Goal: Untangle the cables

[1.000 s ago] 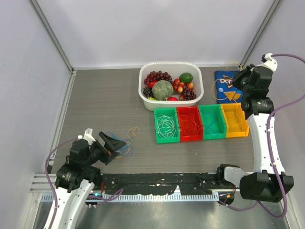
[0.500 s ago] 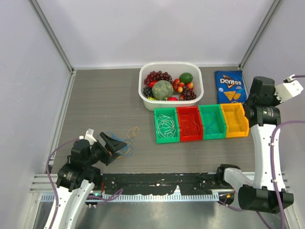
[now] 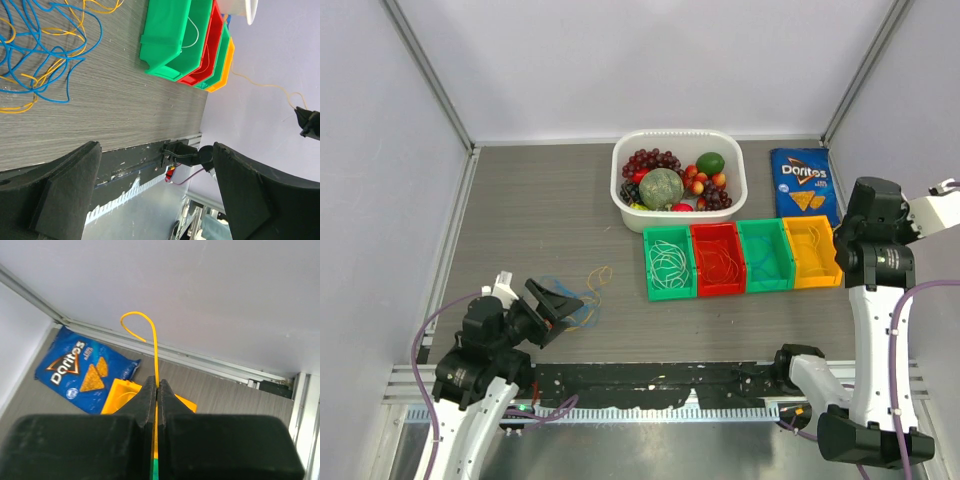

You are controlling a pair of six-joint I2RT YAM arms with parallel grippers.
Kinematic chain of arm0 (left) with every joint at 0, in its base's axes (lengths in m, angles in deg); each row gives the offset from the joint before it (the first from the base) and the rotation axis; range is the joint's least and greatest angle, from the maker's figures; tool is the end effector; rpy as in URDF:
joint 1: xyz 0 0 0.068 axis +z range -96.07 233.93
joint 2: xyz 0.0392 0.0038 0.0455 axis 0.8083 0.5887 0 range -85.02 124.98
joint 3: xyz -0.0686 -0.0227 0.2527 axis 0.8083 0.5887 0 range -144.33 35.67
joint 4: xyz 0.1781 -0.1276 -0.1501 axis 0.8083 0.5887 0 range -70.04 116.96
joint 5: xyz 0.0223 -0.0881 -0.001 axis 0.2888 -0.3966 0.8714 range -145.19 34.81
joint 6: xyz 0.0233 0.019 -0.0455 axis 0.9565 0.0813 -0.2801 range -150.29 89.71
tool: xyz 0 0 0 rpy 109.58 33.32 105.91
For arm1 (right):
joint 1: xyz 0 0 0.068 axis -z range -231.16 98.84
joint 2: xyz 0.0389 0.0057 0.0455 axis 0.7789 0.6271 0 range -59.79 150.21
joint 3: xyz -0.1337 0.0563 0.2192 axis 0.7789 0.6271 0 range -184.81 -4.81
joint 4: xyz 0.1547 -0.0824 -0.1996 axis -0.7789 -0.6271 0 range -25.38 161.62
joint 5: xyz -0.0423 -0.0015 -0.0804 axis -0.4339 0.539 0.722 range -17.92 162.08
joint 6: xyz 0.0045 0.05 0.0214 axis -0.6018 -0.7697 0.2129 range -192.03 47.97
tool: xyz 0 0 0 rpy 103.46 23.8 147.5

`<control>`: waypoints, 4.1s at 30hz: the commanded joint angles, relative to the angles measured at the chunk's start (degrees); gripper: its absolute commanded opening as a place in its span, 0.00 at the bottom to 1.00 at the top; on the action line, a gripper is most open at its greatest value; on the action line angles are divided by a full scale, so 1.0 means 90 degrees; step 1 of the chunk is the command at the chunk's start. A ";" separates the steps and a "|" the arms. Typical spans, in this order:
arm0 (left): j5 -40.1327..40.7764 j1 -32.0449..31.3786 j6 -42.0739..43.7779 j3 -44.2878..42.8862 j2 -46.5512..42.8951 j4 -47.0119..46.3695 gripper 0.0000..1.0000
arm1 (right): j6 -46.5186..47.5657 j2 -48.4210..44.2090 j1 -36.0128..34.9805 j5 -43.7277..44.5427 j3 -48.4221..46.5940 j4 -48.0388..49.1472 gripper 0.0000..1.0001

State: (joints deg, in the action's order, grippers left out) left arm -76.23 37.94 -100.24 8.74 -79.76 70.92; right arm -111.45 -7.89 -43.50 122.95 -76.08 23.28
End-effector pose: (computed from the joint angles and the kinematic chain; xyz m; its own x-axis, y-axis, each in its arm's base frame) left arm 0.0650 -0.0322 0.2318 -0.6855 -0.7156 -0.1341 -0.2504 0.4046 -0.8795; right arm 0.1585 -0.0500 0.4055 0.1096 0.3897 -0.9144 0.8894 0.3722 0.2652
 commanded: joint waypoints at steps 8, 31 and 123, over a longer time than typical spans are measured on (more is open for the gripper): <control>0.0218 0.0028 0.0145 -0.0337 0.0255 0.0011 0.97 | -0.0132 0.1283 -0.0002 0.0519 0.1180 0.1679 0.01; 0.0228 0.0028 0.0107 0.0112 0.0432 -0.0428 0.97 | -0.1538 0.3229 -0.0402 -0.1541 0.2341 0.1991 0.01; 0.1946 0.0028 0.0038 0.1645 0.4280 -0.4755 0.49 | 0.2181 0.2351 -0.7697 -0.4033 -0.1181 0.4219 0.01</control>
State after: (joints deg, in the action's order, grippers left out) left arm -61.65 37.94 -100.15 21.98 -37.38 31.71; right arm -97.29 22.01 -112.42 81.68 -78.90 65.03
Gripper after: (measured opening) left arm 0.466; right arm 0.027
